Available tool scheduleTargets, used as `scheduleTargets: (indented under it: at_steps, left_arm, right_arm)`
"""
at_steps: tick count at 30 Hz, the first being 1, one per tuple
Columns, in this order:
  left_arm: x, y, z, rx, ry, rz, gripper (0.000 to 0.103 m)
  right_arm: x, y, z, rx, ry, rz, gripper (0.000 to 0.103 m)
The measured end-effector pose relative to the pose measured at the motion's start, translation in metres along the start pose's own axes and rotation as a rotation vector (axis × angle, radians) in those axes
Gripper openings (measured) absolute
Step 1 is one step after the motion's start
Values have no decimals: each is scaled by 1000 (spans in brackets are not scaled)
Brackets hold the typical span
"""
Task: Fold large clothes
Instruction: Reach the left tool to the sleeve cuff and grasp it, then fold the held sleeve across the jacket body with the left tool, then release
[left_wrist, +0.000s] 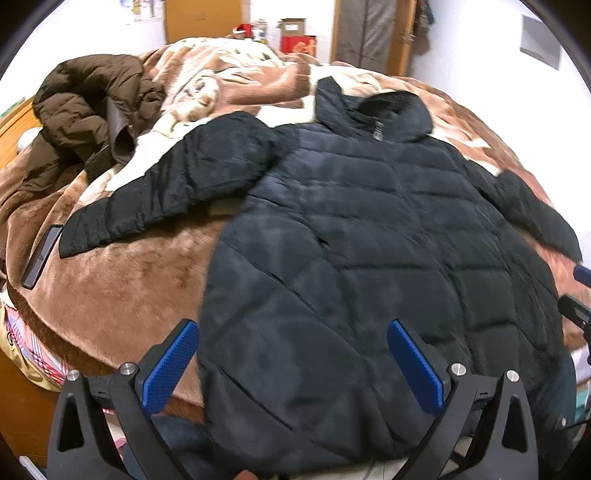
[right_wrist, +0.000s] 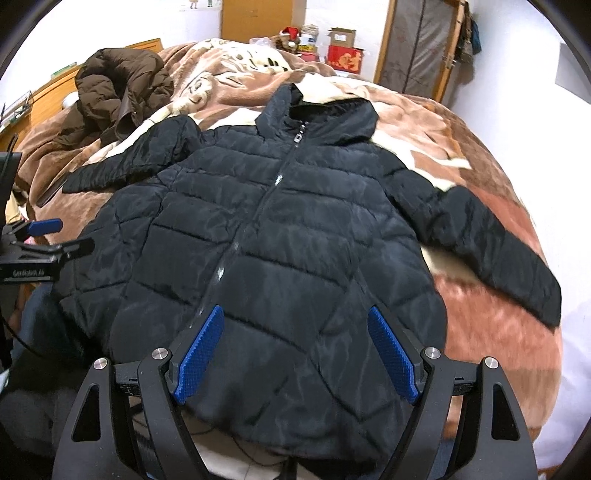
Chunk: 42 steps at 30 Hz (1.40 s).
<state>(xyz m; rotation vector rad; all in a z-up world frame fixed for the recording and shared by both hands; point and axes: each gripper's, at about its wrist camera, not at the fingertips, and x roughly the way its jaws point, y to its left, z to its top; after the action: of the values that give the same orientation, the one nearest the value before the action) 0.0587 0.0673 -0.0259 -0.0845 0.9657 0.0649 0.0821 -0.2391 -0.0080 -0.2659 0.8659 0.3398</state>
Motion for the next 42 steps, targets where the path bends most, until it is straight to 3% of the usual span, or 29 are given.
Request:
scheduleTargets:
  at_steps: [12, 20, 24, 30, 34, 36, 38, 39, 40, 42]
  left_arm:
    - [58, 98, 49, -185, -16, 140, 103]
    - [110, 193, 59, -444, 15, 125, 103]
    - [137, 229, 59, -563, 28, 117, 97]
    - [166, 251, 60, -629, 23, 162, 96]
    - [183, 253, 68, -605, 17, 174, 96]
    - [186, 253, 70, -589, 14, 170, 89]
    - [182, 252, 75, -569, 2, 171, 52]
    - [179, 251, 78, -566, 0, 171, 47]
    - [176, 251, 80, -566, -5, 157, 33]
    - [166, 248, 85, -556, -10, 147, 27]
  right_arm:
    - [59, 13, 62, -49, -19, 2, 80]
    - [106, 16, 87, -30, 32, 38, 80]
    - [129, 18, 95, -32, 58, 55, 80]
    - [150, 14, 94, -21, 101, 80, 80]
    - [160, 9, 92, -14, 115, 79, 80]
    - [164, 5, 90, -4, 126, 85, 80]
    - [167, 3, 88, -1, 144, 83, 80]
    - [167, 1, 87, 1, 146, 86, 80]
    - [165, -1, 85, 6, 147, 90, 80]
    - [161, -3, 82, 10, 148, 88, 80]
